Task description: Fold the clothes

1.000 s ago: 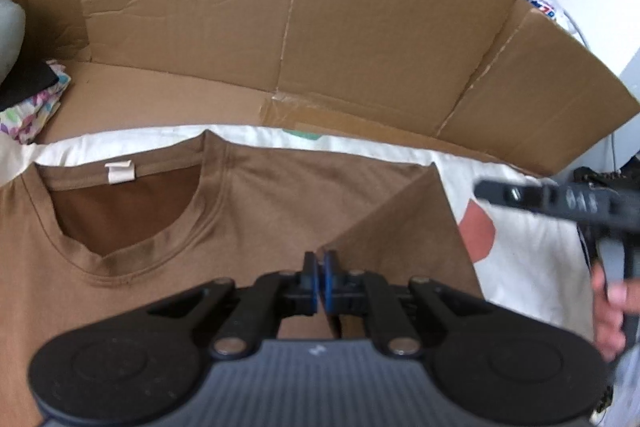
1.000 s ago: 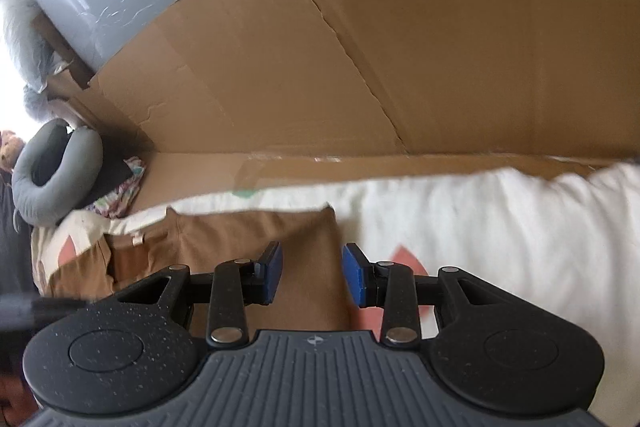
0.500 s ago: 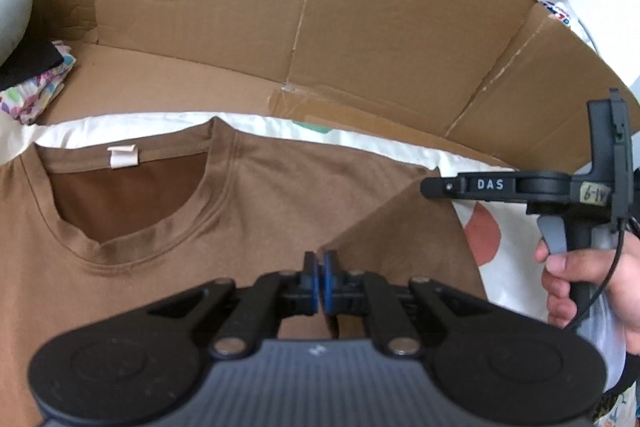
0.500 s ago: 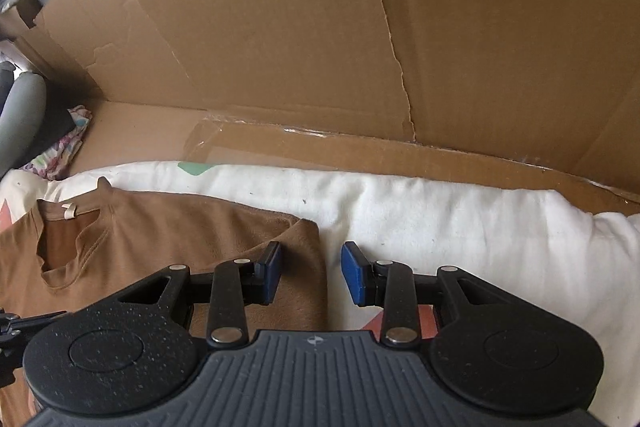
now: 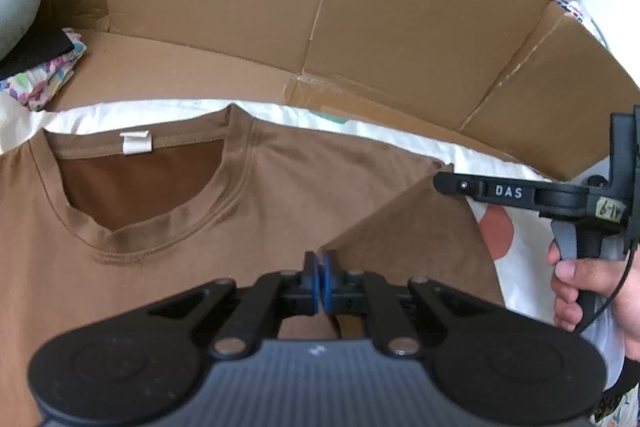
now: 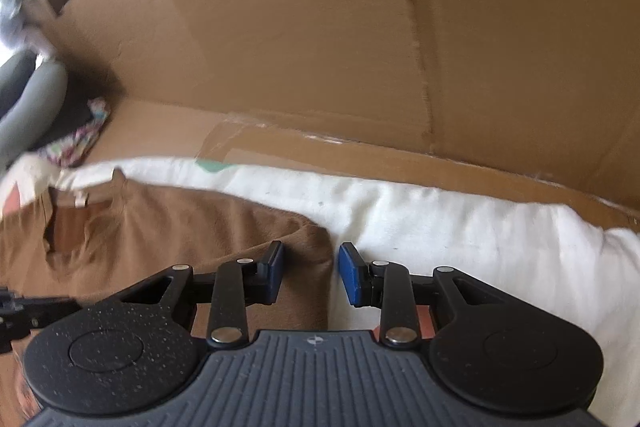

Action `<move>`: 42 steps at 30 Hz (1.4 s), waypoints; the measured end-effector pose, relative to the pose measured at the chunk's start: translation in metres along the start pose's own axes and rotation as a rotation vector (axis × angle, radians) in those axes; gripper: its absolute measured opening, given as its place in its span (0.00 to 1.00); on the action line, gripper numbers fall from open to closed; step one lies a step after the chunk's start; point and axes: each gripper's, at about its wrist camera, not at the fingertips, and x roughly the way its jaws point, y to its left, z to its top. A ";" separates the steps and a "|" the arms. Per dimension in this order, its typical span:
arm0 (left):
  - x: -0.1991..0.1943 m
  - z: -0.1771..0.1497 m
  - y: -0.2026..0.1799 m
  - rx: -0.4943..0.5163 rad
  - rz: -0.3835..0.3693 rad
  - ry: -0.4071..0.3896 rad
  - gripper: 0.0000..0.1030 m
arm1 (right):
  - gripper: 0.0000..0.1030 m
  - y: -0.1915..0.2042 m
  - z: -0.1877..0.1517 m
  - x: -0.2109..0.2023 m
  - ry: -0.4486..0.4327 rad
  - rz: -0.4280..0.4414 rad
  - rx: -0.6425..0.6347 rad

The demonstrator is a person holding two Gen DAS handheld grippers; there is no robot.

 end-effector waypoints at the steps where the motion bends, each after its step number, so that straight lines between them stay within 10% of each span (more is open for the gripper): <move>1: 0.001 -0.001 0.000 0.000 0.001 0.002 0.03 | 0.33 0.002 0.000 0.001 0.006 -0.010 -0.021; 10: 0.001 -0.002 0.000 0.004 0.013 -0.010 0.02 | 0.06 0.016 0.001 0.004 0.017 -0.085 -0.161; 19: 0.014 -0.001 0.003 -0.019 0.037 -0.001 0.02 | 0.07 0.028 0.000 0.012 0.011 -0.155 -0.219; 32: 0.028 -0.007 0.007 -0.012 0.048 0.003 0.03 | 0.09 -0.001 0.001 -0.026 -0.001 0.062 -0.111; 42: 0.028 -0.005 0.012 -0.037 0.035 0.002 0.03 | 0.09 0.002 -0.030 -0.028 0.042 0.047 -0.138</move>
